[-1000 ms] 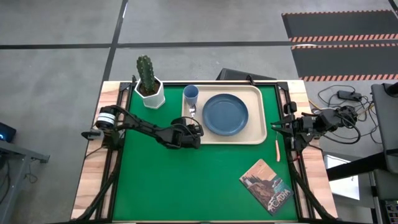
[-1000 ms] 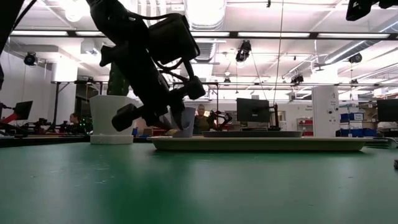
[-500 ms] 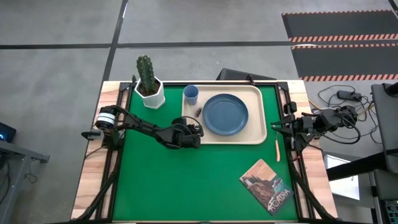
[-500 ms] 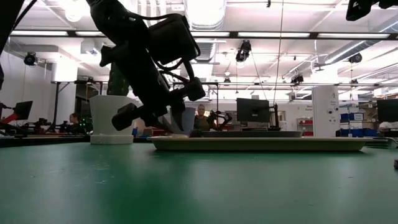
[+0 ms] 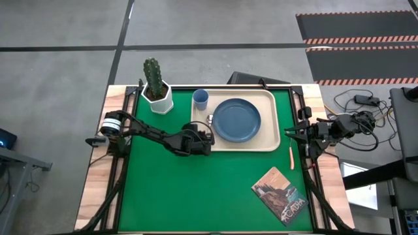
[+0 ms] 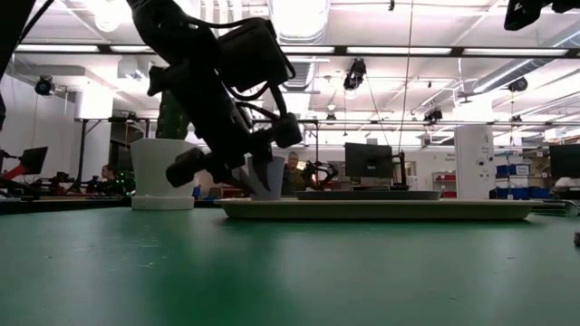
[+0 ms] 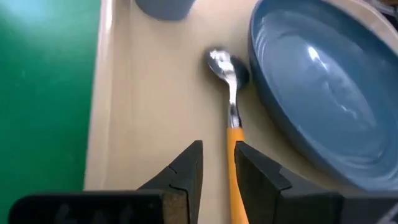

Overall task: Pick and place plate/cup/fork/spoon on tray
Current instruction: Put the yellow spoon on the white serving tray to the left of the blue plate

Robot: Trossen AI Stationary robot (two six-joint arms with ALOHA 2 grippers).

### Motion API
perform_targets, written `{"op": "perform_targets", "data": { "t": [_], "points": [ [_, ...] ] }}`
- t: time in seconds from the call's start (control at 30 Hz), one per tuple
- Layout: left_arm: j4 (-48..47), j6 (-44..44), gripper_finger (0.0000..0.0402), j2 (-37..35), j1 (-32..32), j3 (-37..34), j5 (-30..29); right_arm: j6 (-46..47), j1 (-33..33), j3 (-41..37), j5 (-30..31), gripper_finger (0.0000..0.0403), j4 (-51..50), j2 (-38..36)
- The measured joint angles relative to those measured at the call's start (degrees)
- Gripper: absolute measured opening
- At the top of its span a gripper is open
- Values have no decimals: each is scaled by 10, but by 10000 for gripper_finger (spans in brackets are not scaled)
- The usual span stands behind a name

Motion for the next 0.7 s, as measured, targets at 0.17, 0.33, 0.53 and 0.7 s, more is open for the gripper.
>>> {"op": "perform_targets", "data": {
  "t": [0.17, 0.33, 0.53, 0.7],
  "points": [
    [30, 44, 73, 0, -1, 1, 35, 0, 0, 0, 0, 52, 0, 0],
    [66, 79, 73, 0, -1, 4, 70, 0, 0, 0, 0, 52, 0, 0],
    [69, 92, 73, 0, 3, 11, 77, 0, 0, 0, 0, 52, 1, 0],
    [67, 92, 73, 2, 24, 6, 108, 0, 0, 0, 0, 52, 2, 0]
  ]
}}
